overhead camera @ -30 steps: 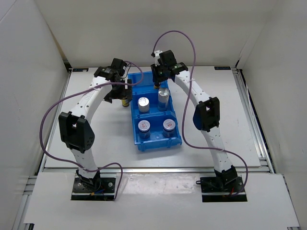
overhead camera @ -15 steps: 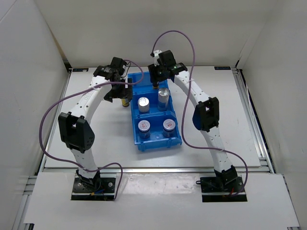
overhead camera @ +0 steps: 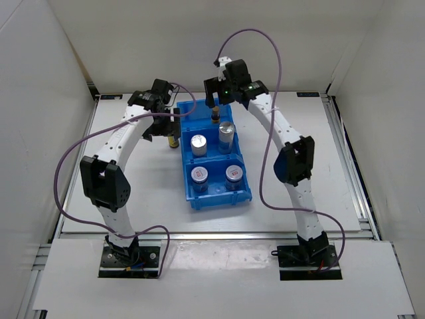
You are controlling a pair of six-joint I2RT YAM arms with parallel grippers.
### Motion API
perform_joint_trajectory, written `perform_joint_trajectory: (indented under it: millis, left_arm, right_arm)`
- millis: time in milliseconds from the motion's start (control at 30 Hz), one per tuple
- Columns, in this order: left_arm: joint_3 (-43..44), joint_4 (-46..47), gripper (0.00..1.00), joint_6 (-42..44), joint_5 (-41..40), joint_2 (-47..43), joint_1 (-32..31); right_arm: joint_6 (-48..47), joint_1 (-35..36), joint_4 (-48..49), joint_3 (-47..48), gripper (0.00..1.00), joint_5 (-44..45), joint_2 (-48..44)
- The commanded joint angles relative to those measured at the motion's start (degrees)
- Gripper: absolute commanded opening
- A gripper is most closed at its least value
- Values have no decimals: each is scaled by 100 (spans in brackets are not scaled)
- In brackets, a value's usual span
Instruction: Organize the condiment bottles
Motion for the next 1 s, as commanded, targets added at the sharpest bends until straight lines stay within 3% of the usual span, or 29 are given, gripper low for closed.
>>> perform_joint_trajectory:
  millis: [0,200,367,500,567,767,967]
  left_arm:
    - [135,-5,100,-66,-255,-249,133]
    - [829,74,100,-285,430,67,380]
    - [777,592,100,-470,659,339,380]
    - [891,1031,86,-470,782,629,380]
    - [1075,1033,79,-470,782,874,380]
    - [1462,1033,79,-409,580,1350,380]
    - [1463,1033,72,-409,527,1544,380]
  right_arm:
    - [316,-161,356,-289,100,-165,-1245]
    - [554,-284,163,-1870,100,-270,-2695]
    - [607,-399,162,-3635,100,-473,-3820]
    - [607,-451,162,-4436,100,-535,-4540]
    - [607,-503,162,-4658,100,-535,-4735]
    - [607,-609,162,-5001,100,-710,-5236]
    - [607,-662,162,-5002,100,-710,-5369]
